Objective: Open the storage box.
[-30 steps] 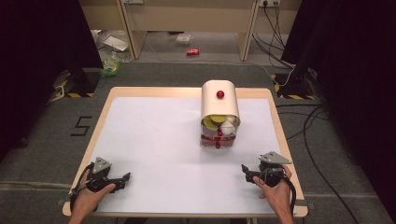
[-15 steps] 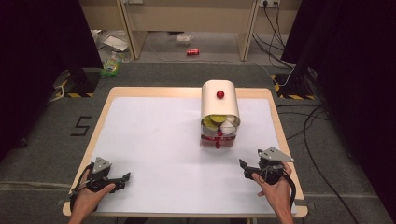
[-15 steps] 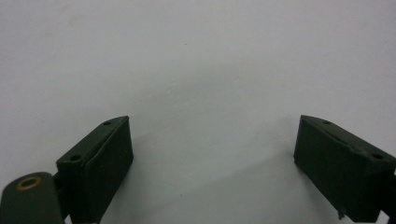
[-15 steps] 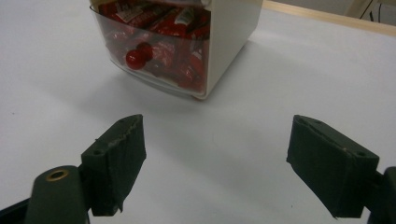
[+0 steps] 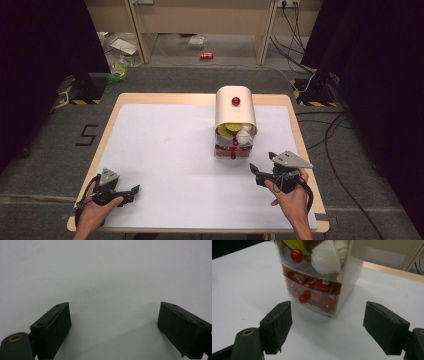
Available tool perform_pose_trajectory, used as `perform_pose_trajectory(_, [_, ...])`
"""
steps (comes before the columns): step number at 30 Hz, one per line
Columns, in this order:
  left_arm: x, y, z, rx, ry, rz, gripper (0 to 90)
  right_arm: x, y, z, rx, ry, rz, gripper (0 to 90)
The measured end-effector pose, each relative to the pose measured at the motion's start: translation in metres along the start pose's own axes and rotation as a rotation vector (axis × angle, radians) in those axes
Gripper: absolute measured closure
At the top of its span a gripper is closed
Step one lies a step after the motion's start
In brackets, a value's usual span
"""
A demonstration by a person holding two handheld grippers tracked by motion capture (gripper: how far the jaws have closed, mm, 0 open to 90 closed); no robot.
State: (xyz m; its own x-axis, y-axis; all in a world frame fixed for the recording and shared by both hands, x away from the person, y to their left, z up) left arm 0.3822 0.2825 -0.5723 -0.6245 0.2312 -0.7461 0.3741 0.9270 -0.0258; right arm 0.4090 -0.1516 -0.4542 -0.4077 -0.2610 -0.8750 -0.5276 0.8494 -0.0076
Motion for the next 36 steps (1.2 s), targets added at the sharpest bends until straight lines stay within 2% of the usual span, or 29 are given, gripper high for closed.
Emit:
perform_pose_trajectory(19, [0.0, 0.0, 0.0, 0.0, -0.002, -0.002, 10.7, -0.043, 0.026, 0.002, -0.052, -0.065, -0.043, 27.8])
perform_pose_trajectory(36, [0.0, 0.0, 0.0, 0.0, 0.0, 0.0, 10.7, -0.066, 0.033, 0.014, -0.072, -0.101, -0.043, 29.6])
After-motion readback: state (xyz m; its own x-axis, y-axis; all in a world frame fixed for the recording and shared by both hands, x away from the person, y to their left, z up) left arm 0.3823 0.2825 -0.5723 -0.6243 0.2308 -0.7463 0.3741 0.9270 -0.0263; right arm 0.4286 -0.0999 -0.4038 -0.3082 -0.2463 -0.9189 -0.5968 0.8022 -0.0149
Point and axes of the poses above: each handheld gripper's, and its own axes: z roughly forward along the jaws, x roughly out of its underside, y roughly to its left, the point moved 10 cm from there along z, roughly forward along the jaws, and after that the axes turned 1 degree about z, right-handed, at the moved point
